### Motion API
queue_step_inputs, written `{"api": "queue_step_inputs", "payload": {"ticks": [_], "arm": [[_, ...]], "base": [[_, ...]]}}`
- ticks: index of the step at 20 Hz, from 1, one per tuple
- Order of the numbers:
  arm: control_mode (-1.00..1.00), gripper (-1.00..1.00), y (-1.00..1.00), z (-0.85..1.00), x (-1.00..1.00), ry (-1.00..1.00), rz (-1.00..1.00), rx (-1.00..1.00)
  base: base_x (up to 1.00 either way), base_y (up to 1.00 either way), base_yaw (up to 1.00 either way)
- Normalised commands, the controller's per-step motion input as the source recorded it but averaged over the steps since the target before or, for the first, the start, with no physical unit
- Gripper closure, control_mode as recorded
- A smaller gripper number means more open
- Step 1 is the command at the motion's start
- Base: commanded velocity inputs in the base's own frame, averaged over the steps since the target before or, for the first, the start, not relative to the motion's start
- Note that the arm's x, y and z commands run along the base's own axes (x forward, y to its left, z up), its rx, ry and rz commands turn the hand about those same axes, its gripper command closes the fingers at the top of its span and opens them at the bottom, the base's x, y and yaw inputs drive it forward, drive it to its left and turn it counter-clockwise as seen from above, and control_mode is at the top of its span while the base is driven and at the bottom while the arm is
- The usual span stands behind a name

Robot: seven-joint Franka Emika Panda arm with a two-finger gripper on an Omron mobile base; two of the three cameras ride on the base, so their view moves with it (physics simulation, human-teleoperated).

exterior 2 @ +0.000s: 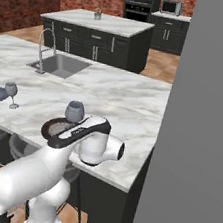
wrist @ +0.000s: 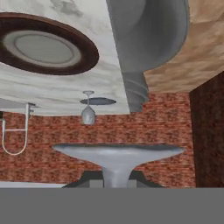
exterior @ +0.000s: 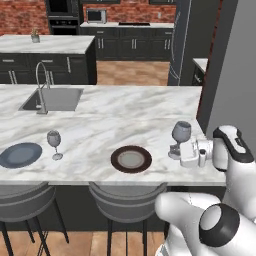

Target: Retrieve the wine glasses from the counter and place one next to each plate.

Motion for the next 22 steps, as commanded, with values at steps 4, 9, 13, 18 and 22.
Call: {"api": "queue_step_inputs", "payload": {"ticks": [4,9,13,18,22], "arm": [[-1.00,1.00,0.00,-0.31,0.49,0.09,0.00,-0.01],[-1.00,1.00,0.00,-0.23,0.42,0.00,0.00,-0.03],[-1.00,1.00,0.00,-0.28,0.41,0.00,0.00,-0.04],[-1.00,1.00,-0.07,-0.28,0.34,0.00,0.01,-0.03],[-1.00,1.00,-0.16,-0.32,0.25,0.00,0.03,-0.03]], "base": [[0.00,0.00,0.00],[0.00,0.00,0.00],[0.00,0.00,0.00],[0.00,0.00,0.00],[0.00,0.00,0.00]]}}
